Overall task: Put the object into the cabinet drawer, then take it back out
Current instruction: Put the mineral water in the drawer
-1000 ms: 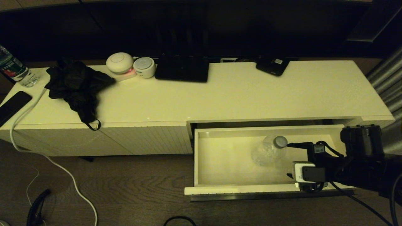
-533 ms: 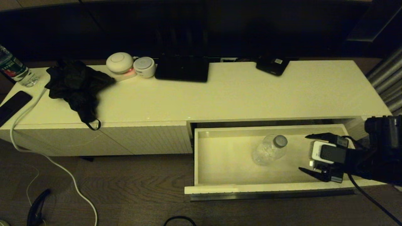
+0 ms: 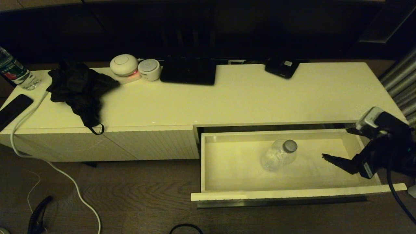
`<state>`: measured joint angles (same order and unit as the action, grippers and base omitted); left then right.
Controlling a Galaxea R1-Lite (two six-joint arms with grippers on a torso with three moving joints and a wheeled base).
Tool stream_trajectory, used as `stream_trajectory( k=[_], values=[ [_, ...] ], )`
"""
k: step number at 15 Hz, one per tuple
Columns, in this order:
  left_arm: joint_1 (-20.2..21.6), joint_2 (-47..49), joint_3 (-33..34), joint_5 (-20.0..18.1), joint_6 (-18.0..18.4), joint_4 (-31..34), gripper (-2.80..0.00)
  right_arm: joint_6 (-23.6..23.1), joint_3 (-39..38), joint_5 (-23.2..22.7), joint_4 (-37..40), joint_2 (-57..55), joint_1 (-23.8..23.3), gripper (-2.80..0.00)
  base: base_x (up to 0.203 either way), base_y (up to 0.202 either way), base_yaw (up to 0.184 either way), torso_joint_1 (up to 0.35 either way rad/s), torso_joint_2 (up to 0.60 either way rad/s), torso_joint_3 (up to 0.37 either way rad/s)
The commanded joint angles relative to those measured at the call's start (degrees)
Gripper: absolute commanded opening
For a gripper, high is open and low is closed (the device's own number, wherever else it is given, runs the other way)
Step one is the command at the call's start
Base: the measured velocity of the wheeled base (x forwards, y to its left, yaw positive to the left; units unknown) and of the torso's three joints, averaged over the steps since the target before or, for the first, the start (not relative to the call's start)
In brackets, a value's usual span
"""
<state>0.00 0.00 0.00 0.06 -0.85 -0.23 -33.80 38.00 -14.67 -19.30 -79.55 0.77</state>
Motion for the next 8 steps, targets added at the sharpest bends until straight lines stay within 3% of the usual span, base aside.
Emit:
stream_trajectory(
  k=[1, 4, 8],
  values=[
    [0.0, -0.1, 0.0, 0.0, 0.0, 0.0, -2.80, 10.2, 1.3, -0.1, 4.1, 5.2, 2.4, 0.00, 0.000, 0.000, 0.000, 0.000, 0.00, 0.000],
    [0.0, -0.1, 0.1, 0.0, 0.0, 0.0, -2.80, 19.9, 6.8, -0.1, 12.2, 3.7, 6.2, 0.00, 0.000, 0.000, 0.000, 0.000, 0.00, 0.000],
    [0.0, -0.1, 0.1, 0.0, 0.0, 0.0, -2.80, 35.3, 14.8, -0.3, 16.9, -2.5, 11.3, 0.00, 0.000, 0.000, 0.000, 0.000, 0.00, 0.000]
  ],
)
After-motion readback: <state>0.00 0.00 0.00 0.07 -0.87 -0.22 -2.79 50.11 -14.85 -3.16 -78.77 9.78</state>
